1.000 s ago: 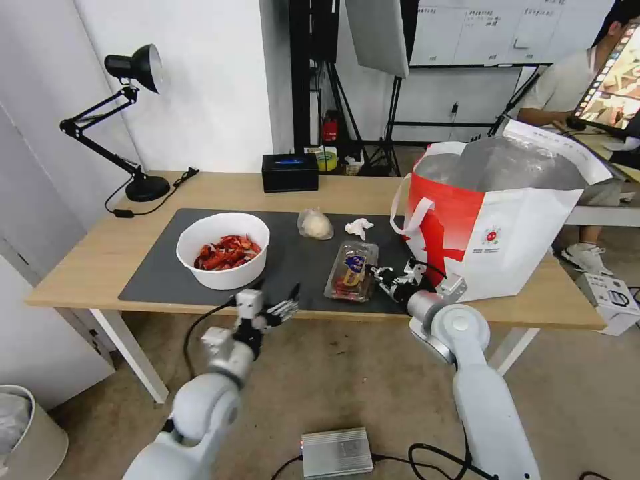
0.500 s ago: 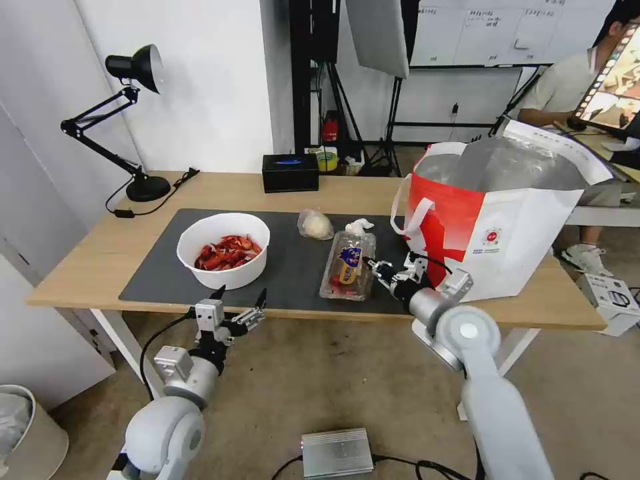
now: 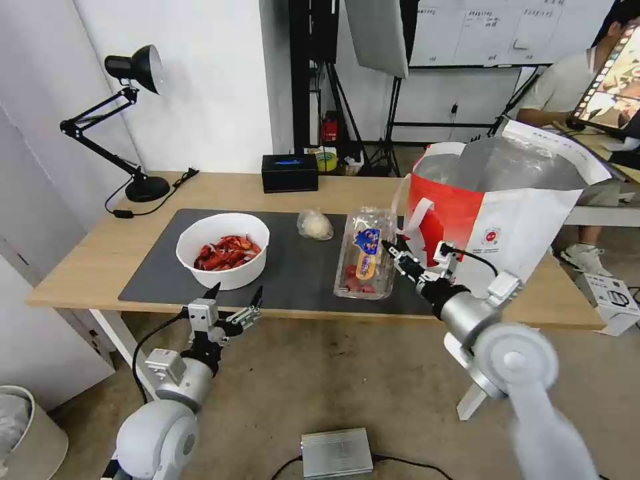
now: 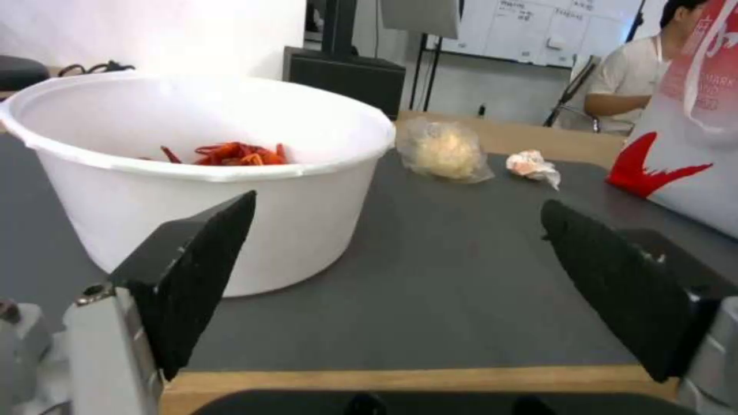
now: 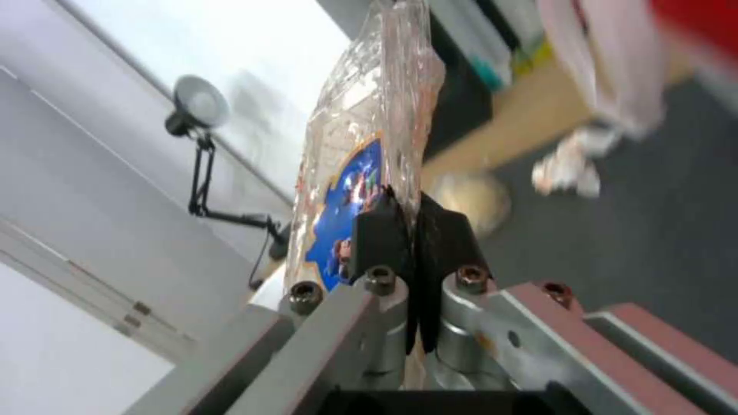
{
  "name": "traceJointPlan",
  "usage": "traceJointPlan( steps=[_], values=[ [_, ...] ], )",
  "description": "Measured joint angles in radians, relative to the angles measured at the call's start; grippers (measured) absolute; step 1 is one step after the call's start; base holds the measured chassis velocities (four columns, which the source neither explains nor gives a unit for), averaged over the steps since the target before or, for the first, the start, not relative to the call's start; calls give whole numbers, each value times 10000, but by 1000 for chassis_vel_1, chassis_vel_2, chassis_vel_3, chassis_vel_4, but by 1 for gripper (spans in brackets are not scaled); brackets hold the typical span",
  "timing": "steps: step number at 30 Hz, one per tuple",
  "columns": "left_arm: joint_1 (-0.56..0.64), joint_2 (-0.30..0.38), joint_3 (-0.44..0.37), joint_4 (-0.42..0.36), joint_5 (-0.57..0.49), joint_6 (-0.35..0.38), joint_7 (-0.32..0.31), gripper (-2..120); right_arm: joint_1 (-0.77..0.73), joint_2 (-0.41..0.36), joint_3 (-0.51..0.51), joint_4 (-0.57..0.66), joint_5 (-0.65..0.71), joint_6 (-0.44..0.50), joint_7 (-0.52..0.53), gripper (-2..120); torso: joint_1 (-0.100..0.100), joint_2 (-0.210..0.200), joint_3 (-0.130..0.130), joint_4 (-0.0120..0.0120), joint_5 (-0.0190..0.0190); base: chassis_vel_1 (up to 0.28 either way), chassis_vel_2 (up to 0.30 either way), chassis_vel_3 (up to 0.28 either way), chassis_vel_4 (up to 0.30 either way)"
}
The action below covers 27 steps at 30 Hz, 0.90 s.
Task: Pick up the trash from the table and place it into the takeout bag.
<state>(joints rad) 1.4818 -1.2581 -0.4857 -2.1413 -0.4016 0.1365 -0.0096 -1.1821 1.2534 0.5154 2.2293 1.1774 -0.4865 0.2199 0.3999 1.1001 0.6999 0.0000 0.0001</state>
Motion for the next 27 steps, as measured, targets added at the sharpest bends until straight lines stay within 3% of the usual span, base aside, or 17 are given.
traceJointPlan(
  steps=[13, 19, 27],
  values=[
    [-10, -34, 209, 130, 164, -93, 33, 100, -460, -531, 1459, 763, 109, 1907, -1345, 0, 0, 0, 1, 0, 0, 0, 0, 0, 0],
    [20, -39, 316, 248, 275, -180, 70, 100, -192, -642, 1927, 703, 920, 2851, -1130, 0, 0, 0, 1, 0, 0, 0, 0, 0, 0],
    [38, -1, 376, 354, 342, -243, 87, 100, 736, -843, 2424, 146, 1815, 3448, -512, 0, 1, -1, 1, 1, 0, 0, 0, 0, 0]
  ],
)
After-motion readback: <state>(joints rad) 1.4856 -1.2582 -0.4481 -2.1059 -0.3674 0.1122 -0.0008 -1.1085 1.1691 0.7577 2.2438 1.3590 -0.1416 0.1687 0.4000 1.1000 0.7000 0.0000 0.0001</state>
